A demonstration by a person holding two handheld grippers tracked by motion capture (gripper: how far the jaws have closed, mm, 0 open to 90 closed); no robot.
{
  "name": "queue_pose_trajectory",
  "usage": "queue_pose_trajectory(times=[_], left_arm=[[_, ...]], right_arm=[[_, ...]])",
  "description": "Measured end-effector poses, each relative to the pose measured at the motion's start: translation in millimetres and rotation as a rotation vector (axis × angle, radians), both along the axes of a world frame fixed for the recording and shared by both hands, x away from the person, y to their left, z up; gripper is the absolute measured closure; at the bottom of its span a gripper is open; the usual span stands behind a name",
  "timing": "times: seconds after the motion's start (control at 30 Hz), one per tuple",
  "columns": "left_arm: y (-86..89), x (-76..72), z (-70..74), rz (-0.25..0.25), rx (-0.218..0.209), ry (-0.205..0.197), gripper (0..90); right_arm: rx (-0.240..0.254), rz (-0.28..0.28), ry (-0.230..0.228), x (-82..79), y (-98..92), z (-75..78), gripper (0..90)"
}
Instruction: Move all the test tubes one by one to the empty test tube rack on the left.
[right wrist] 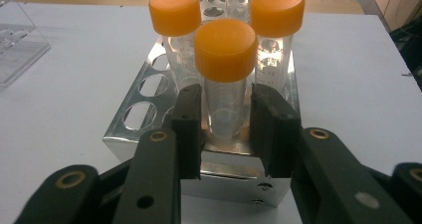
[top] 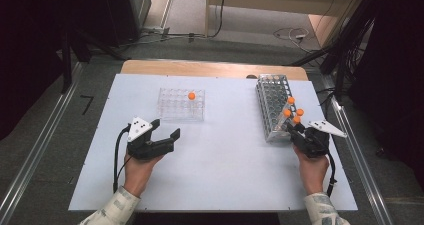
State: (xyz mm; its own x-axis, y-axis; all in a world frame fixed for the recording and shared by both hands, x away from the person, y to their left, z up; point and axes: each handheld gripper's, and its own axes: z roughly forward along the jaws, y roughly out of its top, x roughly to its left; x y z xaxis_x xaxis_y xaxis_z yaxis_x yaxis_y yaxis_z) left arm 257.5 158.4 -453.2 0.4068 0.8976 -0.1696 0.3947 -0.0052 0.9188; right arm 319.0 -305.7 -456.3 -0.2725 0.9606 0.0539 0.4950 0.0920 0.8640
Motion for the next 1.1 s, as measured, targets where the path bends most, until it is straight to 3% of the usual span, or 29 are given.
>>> queue_pose_trajectory(times=[0.47, 0.83, 1.1], left_arm=[[-0.7, -0.3, -0.2, -0.003, -0.004, 0.001, 20.2], [-0.1, -0.3, 0.1, -0.003, -0.005, 0.002, 20.3], [0.8, -0.9, 1.0, -0.003, -0.01, -0.003, 20.3]], right_arm=[[-0.026, -0.004, -0.039, -2.7, 2.3, 4.6, 72.1], [-0.033, -0.02, -0.124, -15.8, 4.7, 31.5, 72.4], [-0.036, -0.02, -0.161, -27.3, 4.2, 48.2, 72.4]])
